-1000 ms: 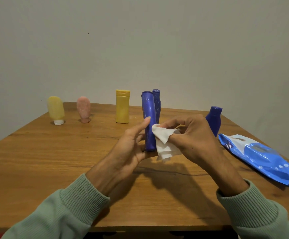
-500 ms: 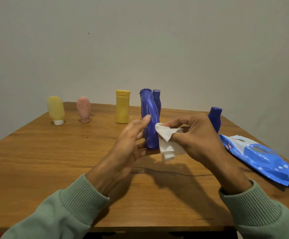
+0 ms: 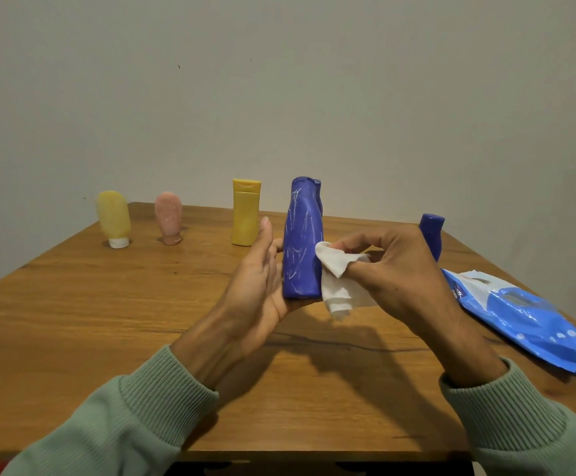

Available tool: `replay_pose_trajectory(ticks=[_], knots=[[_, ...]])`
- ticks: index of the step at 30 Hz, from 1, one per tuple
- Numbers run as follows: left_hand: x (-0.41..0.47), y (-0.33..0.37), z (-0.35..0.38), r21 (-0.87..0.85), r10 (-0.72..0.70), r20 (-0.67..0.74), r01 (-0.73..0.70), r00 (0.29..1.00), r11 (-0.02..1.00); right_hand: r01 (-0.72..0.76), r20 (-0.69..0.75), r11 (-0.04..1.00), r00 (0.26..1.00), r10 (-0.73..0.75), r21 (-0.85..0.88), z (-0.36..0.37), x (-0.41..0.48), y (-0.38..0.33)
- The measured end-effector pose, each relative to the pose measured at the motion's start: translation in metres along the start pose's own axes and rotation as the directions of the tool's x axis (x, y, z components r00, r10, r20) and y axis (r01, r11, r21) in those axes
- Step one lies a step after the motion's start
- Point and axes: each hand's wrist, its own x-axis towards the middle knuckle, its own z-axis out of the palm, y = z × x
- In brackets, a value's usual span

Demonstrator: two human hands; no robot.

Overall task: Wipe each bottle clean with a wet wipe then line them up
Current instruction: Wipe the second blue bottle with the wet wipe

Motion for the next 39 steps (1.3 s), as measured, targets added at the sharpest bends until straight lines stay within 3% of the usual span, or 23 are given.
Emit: replay_pose_trajectory(ticks=[17,28,34,39], knots=[[-0.001,0.0,-0.002,-0.04,-0.02,0.15,0.026,0.988,0.999,-0.01,-0.033,0.995,0.999,0.006,-0.1,0.003,0.004,0.01],[0.002,-0.002,-0.009,-0.07,-0.007,0.273,0.027,0.962,0.997,0.001,0.014,1.0,1.0,-0.001,0.003,-0.002,0.003,0.008],[0.004,-0.004,-0.01,-0.045,0.005,0.284,0.008,0.959,0.999,0.036,0.101,0.999,0.994,-0.037,0.009,0.001,0.003,0.01],[0.007,-0.005,-0.013,-0.006,0.011,0.266,-0.01,0.964,1.0,0.125,0.214,0.987,0.972,-0.102,-0.101,0.008,0.001,0.01]])
